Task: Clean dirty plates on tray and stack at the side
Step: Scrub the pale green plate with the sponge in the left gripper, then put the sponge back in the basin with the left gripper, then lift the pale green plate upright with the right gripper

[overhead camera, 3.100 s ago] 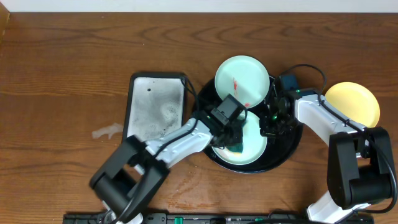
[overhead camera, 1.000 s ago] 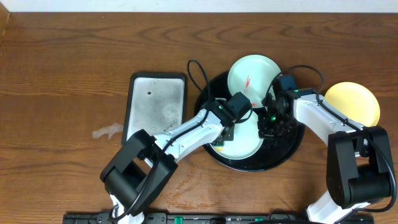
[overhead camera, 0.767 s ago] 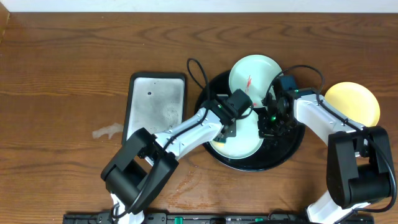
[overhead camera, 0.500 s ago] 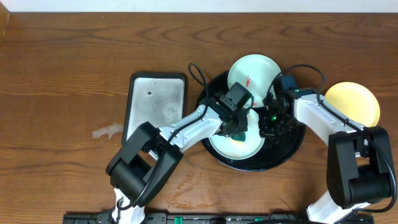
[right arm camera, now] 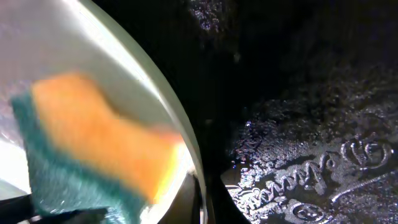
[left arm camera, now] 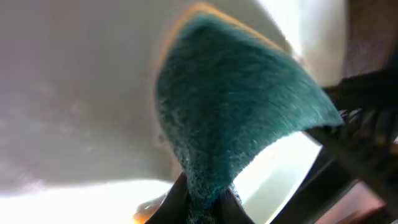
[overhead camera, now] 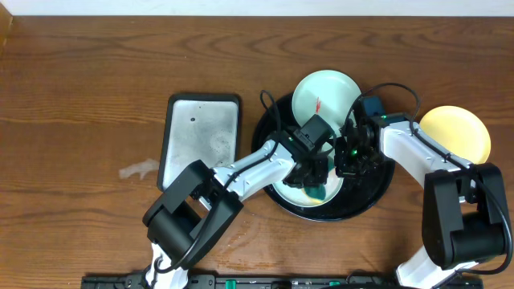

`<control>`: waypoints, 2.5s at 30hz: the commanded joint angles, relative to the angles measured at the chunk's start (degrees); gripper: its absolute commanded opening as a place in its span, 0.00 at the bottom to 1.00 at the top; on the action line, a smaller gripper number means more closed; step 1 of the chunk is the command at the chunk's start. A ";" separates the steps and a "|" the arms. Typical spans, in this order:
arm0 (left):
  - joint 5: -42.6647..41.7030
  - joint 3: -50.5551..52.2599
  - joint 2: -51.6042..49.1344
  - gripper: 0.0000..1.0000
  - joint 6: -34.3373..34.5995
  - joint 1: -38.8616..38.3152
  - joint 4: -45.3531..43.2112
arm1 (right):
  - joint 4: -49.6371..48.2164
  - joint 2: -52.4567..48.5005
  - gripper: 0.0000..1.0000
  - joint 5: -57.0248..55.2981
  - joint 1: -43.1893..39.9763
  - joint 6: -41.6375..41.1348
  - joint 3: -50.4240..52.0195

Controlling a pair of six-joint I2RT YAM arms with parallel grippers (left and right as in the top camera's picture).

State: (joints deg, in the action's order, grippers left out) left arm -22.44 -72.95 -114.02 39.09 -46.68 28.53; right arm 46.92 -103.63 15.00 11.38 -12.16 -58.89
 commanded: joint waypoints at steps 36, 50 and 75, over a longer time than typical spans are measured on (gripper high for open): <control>29.70 7.06 27.50 0.08 -9.75 29.68 21.75 | 2.16 19.32 0.01 -16.61 1.86 0.63 1.03; 24.90 9.60 30.47 0.58 -14.03 34.14 18.56 | 4.28 33.90 0.01 -54.40 23.67 3.82 0.87; 22.86 9.62 43.60 0.84 -13.99 34.12 21.55 | 2.58 33.90 0.01 -81.61 44.61 10.99 0.87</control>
State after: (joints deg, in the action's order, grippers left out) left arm 0.34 -61.76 -70.39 25.45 -12.80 49.80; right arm 49.84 -70.22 -63.35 55.33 -1.87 -57.89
